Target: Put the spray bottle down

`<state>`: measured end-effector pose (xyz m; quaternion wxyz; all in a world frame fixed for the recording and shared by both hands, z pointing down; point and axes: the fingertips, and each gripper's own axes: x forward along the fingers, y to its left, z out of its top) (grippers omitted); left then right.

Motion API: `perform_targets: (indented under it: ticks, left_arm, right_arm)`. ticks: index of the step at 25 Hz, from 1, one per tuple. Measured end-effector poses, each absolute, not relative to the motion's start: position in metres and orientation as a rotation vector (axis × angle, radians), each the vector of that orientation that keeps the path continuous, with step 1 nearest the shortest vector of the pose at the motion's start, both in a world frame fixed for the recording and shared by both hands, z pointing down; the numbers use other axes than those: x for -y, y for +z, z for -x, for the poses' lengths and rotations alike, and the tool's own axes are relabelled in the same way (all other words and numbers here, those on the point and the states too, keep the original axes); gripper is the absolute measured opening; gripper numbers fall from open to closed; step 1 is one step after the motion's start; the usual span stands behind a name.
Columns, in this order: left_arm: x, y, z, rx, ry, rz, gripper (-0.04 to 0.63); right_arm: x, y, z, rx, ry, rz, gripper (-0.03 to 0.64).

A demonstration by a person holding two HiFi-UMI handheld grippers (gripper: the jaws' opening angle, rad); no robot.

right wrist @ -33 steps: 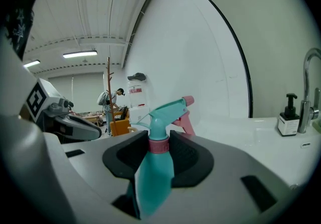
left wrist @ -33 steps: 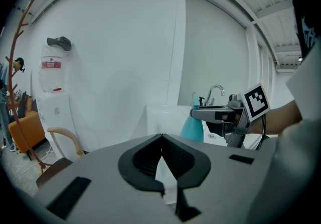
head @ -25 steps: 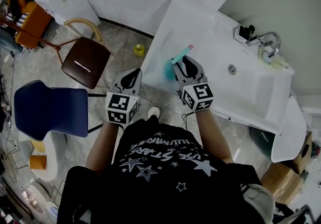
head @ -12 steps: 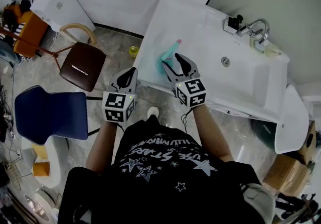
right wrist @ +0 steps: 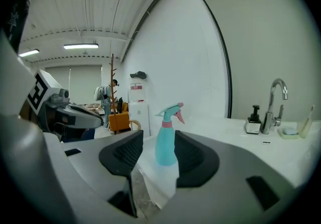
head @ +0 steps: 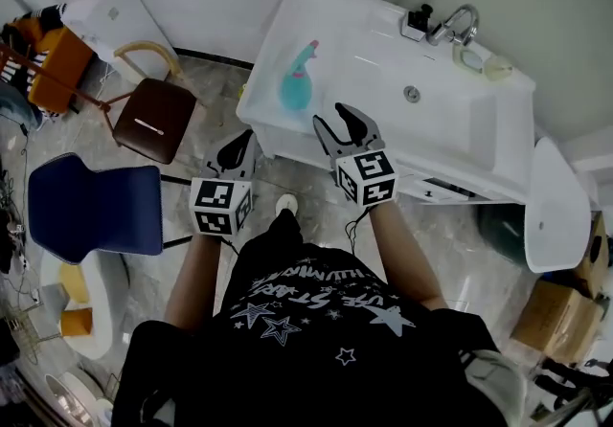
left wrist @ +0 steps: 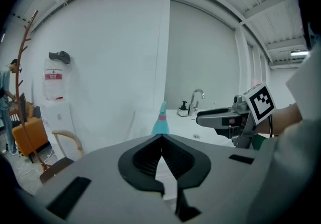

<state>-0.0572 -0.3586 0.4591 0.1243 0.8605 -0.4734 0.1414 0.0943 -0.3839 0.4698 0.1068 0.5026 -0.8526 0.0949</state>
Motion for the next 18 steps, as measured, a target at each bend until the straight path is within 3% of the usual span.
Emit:
perform_targets:
  ticks: [6, 11, 18]
  left_arm:
    - [0.284, 0.447, 0.044, 1.39, 0.394, -2.526, 0.015]
    - [0.213, 0.446, 0.032, 1.366, 0.419, -2.546, 0.016]
    - [0.132, 0.441, 0.015, 1.345, 0.445, -2.563, 0.016]
  right_arm:
    - [0.308, 0.453, -0.119, 2.516, 0.294, -1.536, 0.139]
    - [0.24, 0.444, -0.137, 2.524, 0.353, -1.623, 0.027]
    - [0.156, 0.438, -0.162, 2.518, 0.376, -1.676, 0.012]
